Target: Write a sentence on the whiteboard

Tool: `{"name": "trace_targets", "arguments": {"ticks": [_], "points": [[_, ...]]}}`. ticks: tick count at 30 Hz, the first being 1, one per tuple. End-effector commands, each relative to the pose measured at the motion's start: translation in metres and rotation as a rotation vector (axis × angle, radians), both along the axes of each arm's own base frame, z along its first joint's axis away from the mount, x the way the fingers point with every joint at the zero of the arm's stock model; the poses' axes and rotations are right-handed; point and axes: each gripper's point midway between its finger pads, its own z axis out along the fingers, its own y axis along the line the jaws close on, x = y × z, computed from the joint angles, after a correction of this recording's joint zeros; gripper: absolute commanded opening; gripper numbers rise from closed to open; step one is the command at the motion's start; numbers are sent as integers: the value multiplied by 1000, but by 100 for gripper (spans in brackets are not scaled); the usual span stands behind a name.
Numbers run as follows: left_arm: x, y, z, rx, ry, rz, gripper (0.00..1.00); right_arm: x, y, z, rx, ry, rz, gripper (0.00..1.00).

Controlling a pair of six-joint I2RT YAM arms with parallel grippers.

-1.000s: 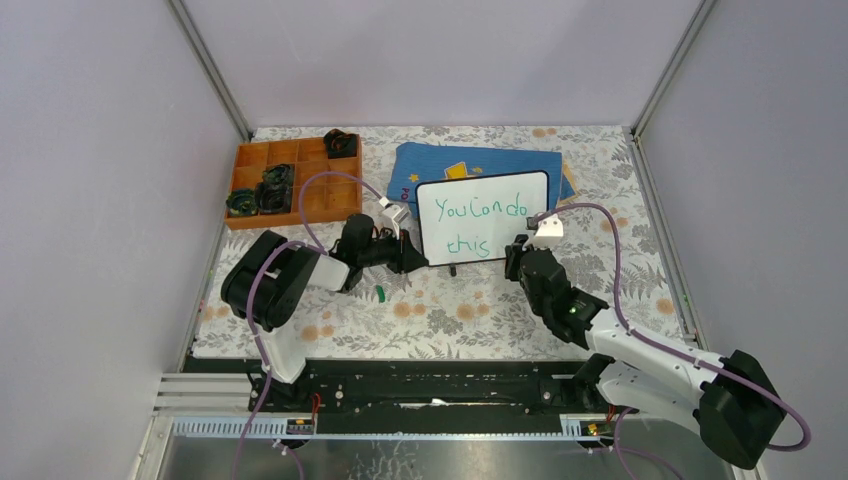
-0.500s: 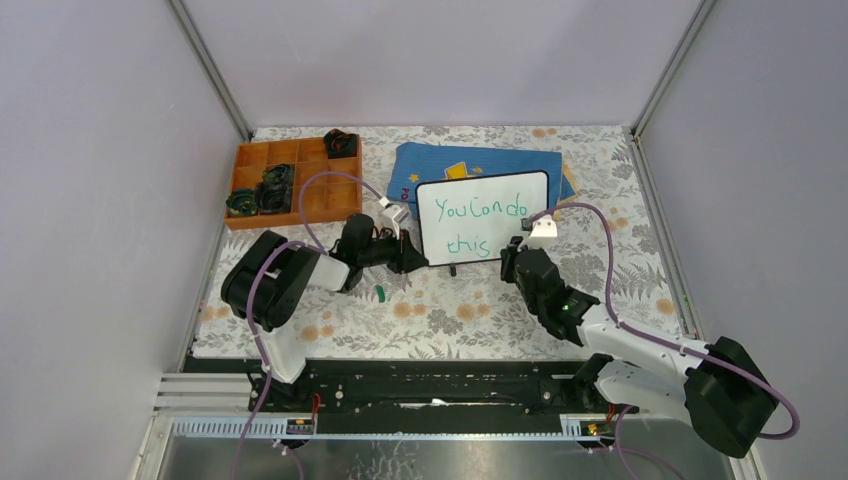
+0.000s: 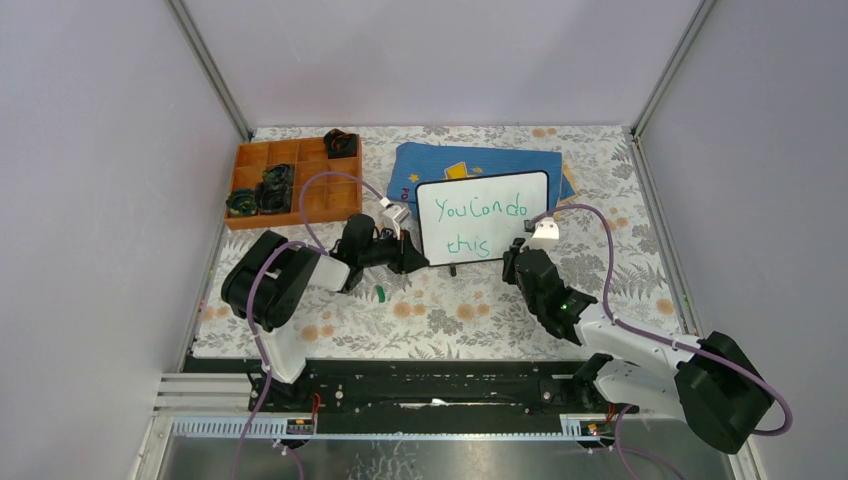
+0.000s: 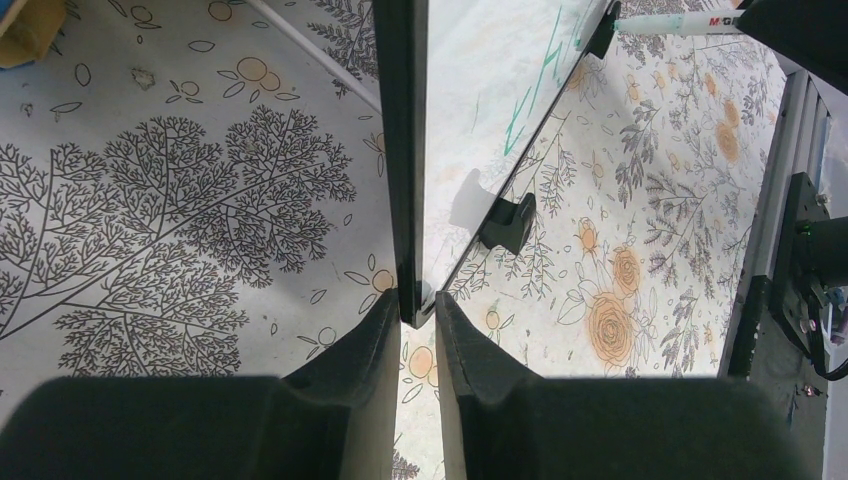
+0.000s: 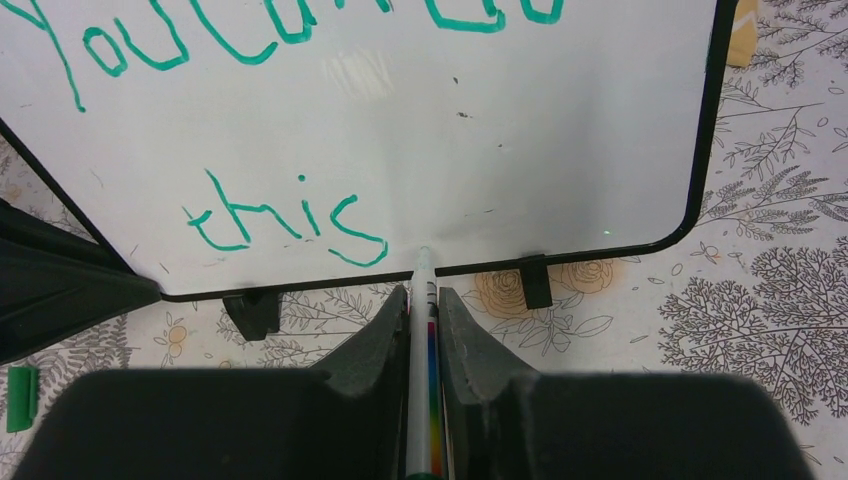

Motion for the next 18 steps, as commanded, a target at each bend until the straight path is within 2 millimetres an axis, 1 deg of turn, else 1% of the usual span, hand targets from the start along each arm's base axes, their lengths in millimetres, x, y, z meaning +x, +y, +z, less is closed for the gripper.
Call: {"name": "trace_targets", "arguments": {"ticks": [1, 10, 18], "points": [[11, -4, 11, -5, -58, 7, 25, 9, 4, 10, 61, -35, -11, 0], [10, -4, 11, -2, -56, 5, 25, 11, 9, 9, 74, -27, 5, 0], [10, -5, 10, 1, -56, 3, 25, 14, 8, 7, 76, -25, -8, 0]]}}
